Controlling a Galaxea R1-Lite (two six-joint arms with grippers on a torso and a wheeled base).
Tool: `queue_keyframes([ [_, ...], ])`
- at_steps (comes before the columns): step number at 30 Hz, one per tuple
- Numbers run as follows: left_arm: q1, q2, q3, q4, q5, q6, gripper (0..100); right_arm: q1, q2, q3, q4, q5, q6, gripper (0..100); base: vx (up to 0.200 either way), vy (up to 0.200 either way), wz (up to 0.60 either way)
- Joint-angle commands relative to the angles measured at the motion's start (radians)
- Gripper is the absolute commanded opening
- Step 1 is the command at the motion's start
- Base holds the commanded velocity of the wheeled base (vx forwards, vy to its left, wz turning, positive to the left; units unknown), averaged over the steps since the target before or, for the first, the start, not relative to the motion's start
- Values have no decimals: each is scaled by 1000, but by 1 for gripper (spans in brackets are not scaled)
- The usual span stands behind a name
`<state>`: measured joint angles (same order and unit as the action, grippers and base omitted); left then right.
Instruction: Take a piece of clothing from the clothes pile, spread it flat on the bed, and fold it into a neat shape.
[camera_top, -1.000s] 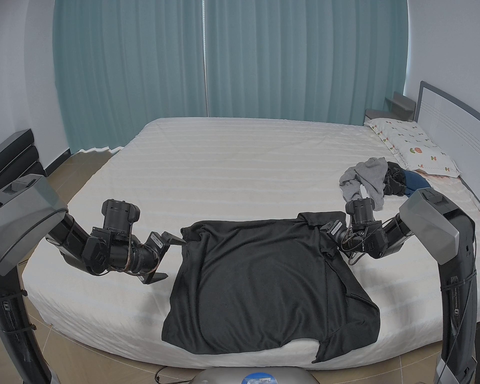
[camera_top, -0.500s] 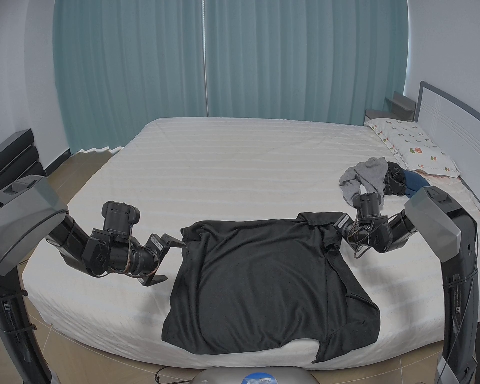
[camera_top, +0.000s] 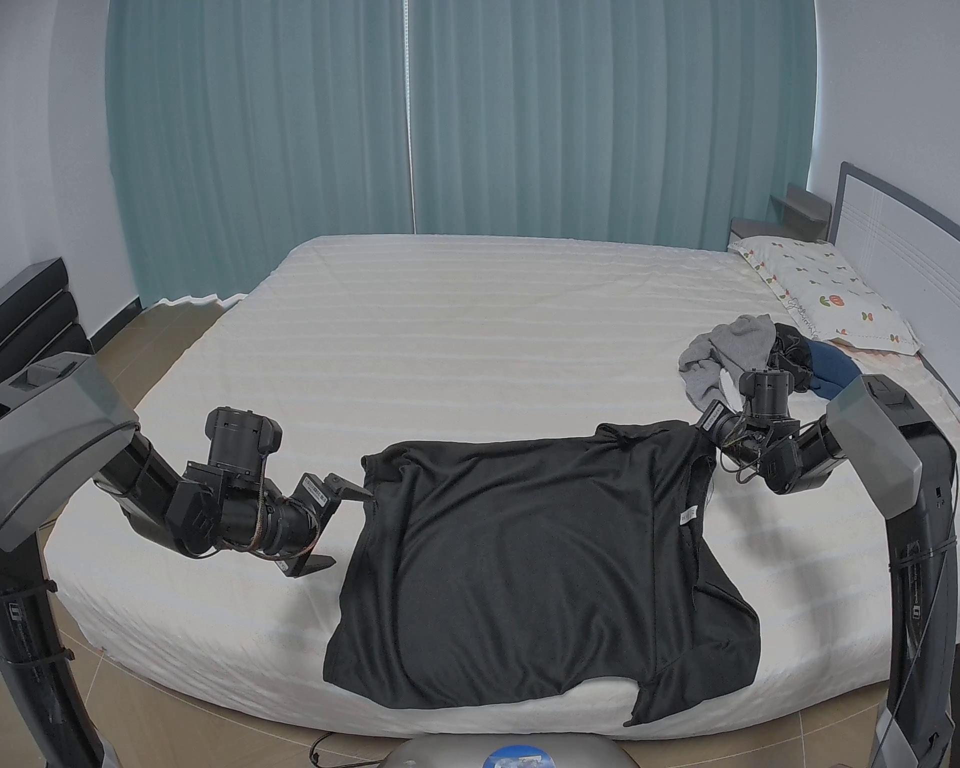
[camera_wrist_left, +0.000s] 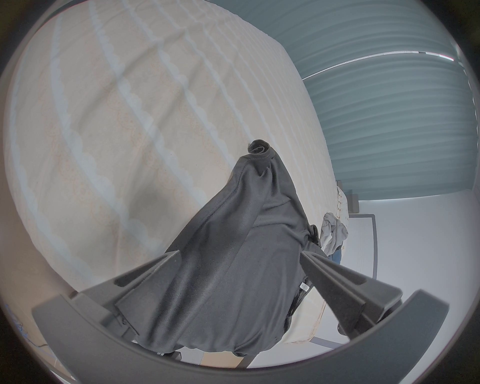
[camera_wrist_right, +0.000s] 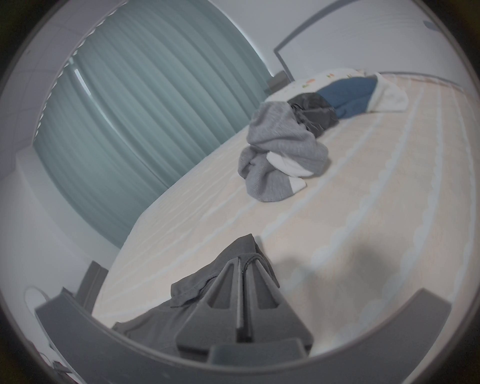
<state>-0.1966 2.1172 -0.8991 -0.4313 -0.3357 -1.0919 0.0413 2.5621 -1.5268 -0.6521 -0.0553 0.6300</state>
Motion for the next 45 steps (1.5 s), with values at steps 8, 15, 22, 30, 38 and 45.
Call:
queue_keyframes([
  [8, -3, 1, 5, -1, 0, 1, 100, -15, 56, -59, -84, -3, -76, 100, 0, 0, 0],
  [15, -3, 1, 5, -1, 0, 1, 100, -18, 35, -13, -103, 2, -112, 100, 0, 0, 0],
  [22, -3, -3, 6, -1, 0, 1, 100, -34, -103, 178, -101, 81, -110, 100, 0, 0, 0],
  [30, -4, -11, 20, -11, 0, 1, 100, -50, -289, 582, -146, 305, -135, 100, 0, 0, 0],
  [38, -24, -11, 31, -15, 0, 3, 100, -121, -327, 841, -281, 427, -352, 100, 0, 0, 0],
  [45, -24, -11, 32, -15, 0, 1, 100, -120, -327, 930, -350, 427, -429, 100, 0, 0, 0],
])
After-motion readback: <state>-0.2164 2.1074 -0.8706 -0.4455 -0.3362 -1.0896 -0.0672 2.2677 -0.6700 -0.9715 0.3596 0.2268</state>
